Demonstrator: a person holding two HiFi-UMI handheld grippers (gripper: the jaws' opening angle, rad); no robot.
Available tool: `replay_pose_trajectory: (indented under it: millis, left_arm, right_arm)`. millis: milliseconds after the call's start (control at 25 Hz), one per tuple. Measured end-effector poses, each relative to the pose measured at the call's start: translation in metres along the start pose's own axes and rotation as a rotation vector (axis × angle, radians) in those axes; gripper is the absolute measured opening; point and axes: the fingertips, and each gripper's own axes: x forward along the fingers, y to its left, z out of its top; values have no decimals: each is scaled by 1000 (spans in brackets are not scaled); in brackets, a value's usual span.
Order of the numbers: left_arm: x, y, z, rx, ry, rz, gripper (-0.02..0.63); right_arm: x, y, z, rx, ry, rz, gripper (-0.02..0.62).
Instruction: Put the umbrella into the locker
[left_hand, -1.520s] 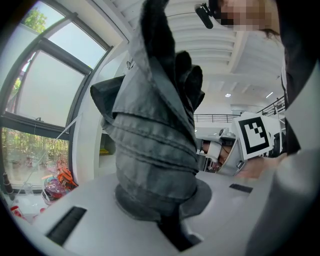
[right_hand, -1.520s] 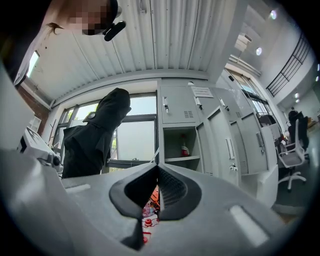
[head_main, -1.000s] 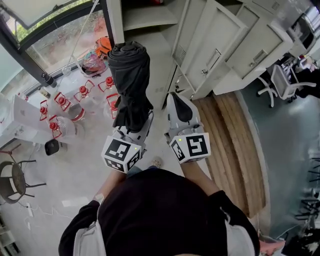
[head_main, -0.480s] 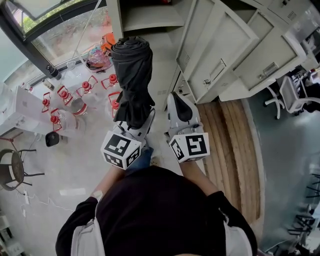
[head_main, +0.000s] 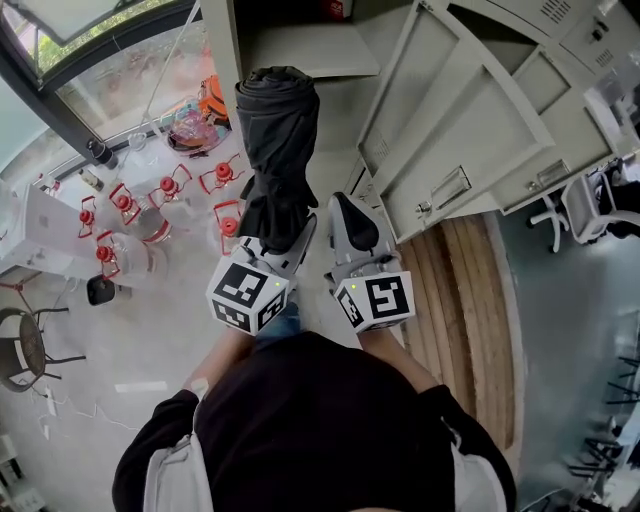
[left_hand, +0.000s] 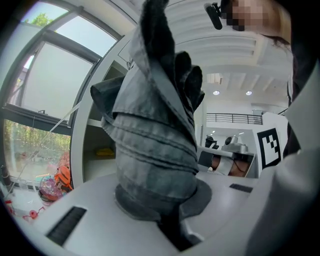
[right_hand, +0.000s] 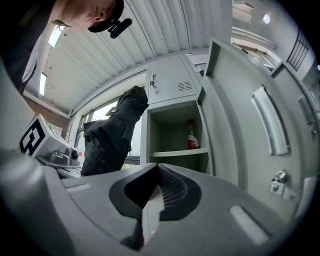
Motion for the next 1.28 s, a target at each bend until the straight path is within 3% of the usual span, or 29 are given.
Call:
replay_pose_trajectory:
  millis: [520,800,1280]
  left_arm:
    - [72,73,23,-11,-16,-44,35]
    - [97,93,35,-26,6,-53,35]
    - [127,95,60,-105,38,-44,35]
  right_arm:
    - [92,-43,-23,-20,35,-9,3]
    - [110,-59,-35,-18,56,-39,3]
    - [116,-61,-59,-29,149,63,3]
